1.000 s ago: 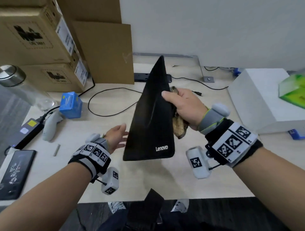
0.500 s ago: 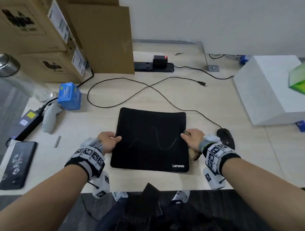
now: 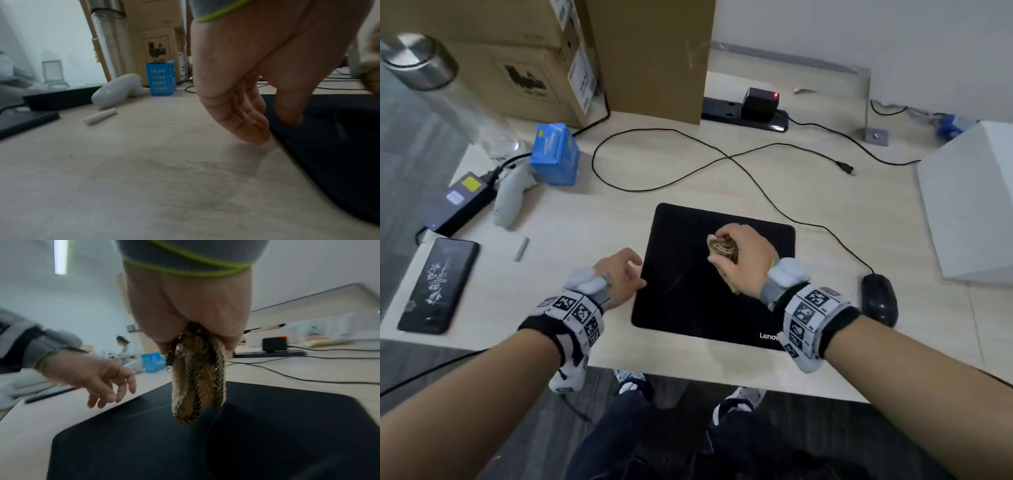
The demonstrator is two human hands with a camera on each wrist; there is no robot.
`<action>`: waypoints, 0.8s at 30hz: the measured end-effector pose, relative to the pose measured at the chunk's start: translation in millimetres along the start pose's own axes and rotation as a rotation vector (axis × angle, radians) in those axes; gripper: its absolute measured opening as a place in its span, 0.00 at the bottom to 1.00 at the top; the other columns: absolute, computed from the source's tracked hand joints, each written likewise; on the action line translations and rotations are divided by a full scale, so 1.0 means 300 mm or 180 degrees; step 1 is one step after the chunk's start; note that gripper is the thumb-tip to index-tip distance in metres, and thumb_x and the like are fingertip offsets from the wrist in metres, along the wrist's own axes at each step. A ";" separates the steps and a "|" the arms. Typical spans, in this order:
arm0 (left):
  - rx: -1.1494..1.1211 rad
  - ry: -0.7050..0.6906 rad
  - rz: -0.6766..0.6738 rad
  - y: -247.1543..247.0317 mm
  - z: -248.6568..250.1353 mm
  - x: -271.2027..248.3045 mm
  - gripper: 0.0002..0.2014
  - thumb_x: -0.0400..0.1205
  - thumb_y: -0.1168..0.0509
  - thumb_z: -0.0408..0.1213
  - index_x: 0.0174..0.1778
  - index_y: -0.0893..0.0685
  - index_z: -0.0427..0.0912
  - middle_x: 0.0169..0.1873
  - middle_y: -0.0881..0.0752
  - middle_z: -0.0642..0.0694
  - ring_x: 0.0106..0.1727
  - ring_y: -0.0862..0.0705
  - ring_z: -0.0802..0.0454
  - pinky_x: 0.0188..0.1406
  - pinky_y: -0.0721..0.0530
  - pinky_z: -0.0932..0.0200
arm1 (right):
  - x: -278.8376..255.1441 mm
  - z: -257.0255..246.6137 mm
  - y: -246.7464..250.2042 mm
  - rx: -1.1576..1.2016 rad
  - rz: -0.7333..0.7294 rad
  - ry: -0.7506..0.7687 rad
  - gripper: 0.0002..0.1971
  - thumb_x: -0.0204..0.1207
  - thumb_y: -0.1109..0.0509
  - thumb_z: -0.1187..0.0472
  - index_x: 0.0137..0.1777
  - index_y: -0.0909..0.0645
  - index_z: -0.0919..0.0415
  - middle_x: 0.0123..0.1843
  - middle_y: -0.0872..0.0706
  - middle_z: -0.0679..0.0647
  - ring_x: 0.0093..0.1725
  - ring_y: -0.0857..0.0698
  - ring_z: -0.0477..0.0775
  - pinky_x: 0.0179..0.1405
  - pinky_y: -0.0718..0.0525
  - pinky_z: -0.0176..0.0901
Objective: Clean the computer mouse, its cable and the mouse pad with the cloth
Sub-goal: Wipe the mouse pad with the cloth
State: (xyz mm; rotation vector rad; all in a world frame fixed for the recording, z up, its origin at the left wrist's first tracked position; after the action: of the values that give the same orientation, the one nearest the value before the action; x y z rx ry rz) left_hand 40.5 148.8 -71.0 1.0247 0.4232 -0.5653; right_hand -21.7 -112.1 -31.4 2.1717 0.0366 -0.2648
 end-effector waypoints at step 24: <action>0.1138 -0.0865 0.0251 -0.089 -0.102 -0.051 0.17 0.78 0.32 0.52 0.53 0.29 0.47 0.49 0.20 0.50 0.50 0.22 0.45 0.46 0.35 0.53 | 0.062 -0.132 -0.364 -0.0140 -0.0869 0.1775 0.12 0.65 0.38 0.71 0.49 0.19 0.68 0.50 0.18 0.62 0.51 0.23 0.59 0.52 0.22 0.47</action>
State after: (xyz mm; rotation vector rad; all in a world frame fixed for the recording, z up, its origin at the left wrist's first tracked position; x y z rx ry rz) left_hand 9.8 169.0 -94.2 1.2783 0.0393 -0.7140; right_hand -10.3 -18.1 -101.1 2.1312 0.6486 0.1944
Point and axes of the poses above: each hand's wrist, its own x-axis towards the middle knuckle, its own y-axis out of the back of the hand, z = x × y, the point moved 1 cm from there along x, towards the middle knuckle
